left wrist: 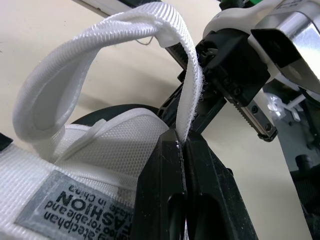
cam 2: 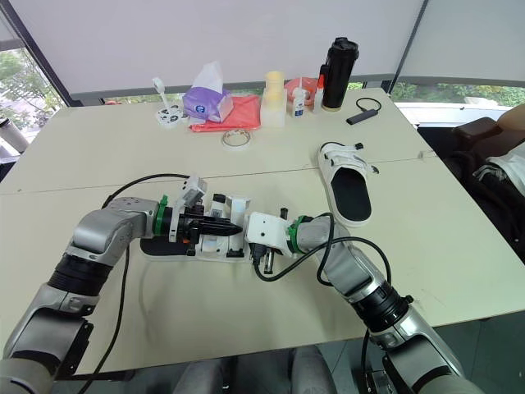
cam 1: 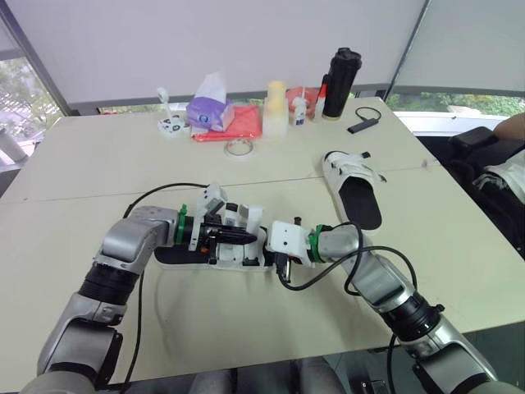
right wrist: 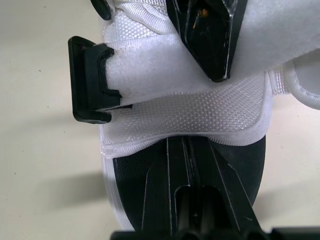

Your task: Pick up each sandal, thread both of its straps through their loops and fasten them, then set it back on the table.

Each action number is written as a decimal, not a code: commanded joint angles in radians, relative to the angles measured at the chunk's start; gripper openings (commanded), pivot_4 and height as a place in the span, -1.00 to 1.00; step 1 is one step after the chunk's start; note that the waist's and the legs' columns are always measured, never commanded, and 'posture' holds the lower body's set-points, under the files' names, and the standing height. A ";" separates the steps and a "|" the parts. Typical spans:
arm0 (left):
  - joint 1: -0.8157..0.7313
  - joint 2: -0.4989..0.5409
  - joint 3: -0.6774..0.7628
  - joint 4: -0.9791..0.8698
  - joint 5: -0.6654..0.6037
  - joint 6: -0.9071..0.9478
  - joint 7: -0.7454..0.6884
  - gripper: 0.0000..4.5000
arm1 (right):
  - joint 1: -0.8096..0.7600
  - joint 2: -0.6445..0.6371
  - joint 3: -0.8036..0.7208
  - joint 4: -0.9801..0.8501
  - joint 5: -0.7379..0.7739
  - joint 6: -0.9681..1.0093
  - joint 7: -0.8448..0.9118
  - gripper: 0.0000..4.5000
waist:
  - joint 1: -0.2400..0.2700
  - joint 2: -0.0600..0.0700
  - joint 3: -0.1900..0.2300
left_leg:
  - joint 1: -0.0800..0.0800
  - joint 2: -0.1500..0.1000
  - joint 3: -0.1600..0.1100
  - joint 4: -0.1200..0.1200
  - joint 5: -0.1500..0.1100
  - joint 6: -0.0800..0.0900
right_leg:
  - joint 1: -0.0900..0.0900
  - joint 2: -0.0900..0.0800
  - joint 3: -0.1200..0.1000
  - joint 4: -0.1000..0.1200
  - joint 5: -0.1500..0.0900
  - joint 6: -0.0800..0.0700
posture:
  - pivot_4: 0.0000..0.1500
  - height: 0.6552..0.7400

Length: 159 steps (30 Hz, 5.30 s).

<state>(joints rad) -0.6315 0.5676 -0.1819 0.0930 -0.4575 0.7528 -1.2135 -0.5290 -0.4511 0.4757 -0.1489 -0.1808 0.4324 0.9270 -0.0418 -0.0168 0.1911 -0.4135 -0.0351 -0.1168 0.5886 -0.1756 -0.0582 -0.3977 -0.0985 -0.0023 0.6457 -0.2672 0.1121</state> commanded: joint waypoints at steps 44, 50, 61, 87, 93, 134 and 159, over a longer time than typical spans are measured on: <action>0.170 -0.006 -0.006 -0.006 0.131 -0.535 -0.062 -1.00 | 0.012 0.004 0.034 0.041 -0.014 0.008 0.007 -1.00 | 0.001 0.000 0.000 | 0.000 0.000 0.000 -0.001 0.000 0.000 | 0.000 -0.001 0.000 -0.001 0.000 -0.001 | 1.00 1.00; 0.178 0.010 -0.010 -0.064 0.083 -0.459 -0.104 -1.00 | 0.011 0.003 0.034 0.040 -0.014 0.009 0.007 -1.00 | 0.000 0.000 0.000 | 0.000 0.000 0.000 -0.001 0.000 0.000 | 0.000 -0.001 0.000 -0.001 0.000 -0.001 | 1.00 1.00; 0.156 0.042 -0.001 -0.096 0.070 -0.371 -0.119 0.05 | 0.008 0.003 0.034 0.045 -0.014 0.006 0.007 -1.00 | 0.000 0.000 0.000 | 0.000 0.000 0.000 -0.003 0.000 0.000 | -0.001 -0.001 0.000 -0.001 0.000 -0.001 | 1.00 1.00; 0.209 0.150 0.268 -0.339 -0.276 0.003 0.041 0.69 | 0.002 0.005 0.042 0.057 -0.015 -0.014 0.012 -1.00 | -0.001 0.000 0.000 | 0.001 0.000 0.001 -0.007 0.000 0.000 | -0.002 0.000 0.001 -0.003 0.000 -0.001 | 1.00 1.00; 0.467 0.257 0.290 -0.482 -0.298 0.003 -0.003 0.69 | 0.004 0.008 0.044 0.059 -0.013 -0.013 0.013 -1.00 | -0.002 0.001 0.000 | 0.001 0.002 0.001 -0.011 0.000 0.000 | -0.002 0.000 0.001 -0.009 0.001 -0.003 | 1.00 1.00; 0.493 -0.069 0.013 -0.330 -0.024 -0.203 0.251 0.09 | 0.002 0.010 0.040 0.057 -0.014 -0.009 0.012 -1.00 | 0.004 0.001 0.000 | 0.001 0.008 0.005 -0.011 -0.001 -0.001 | 0.000 0.003 -0.001 -0.015 0.004 -0.007 | 1.00 1.00; 0.641 0.193 0.123 -0.633 -0.360 0.009 0.084 -0.98 | -0.001 0.008 0.047 0.062 -0.016 -0.018 0.010 -1.00 | -0.003 0.001 0.000 | 0.002 0.011 0.005 -0.013 -0.002 -0.003 | -0.001 0.004 0.000 -0.016 0.004 -0.009 | 1.00 1.00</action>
<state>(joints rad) 0.0048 0.7709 -0.0767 -0.4646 -0.7510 0.7558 -1.1104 -0.5494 -0.4366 0.5029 -0.1263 -0.1808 0.3946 0.9372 -0.0446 -0.0153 0.1908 -0.4116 -0.0245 -0.1113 0.5757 -0.1775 -0.0607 -0.3992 -0.0939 -0.0027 0.6299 -0.2636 0.1034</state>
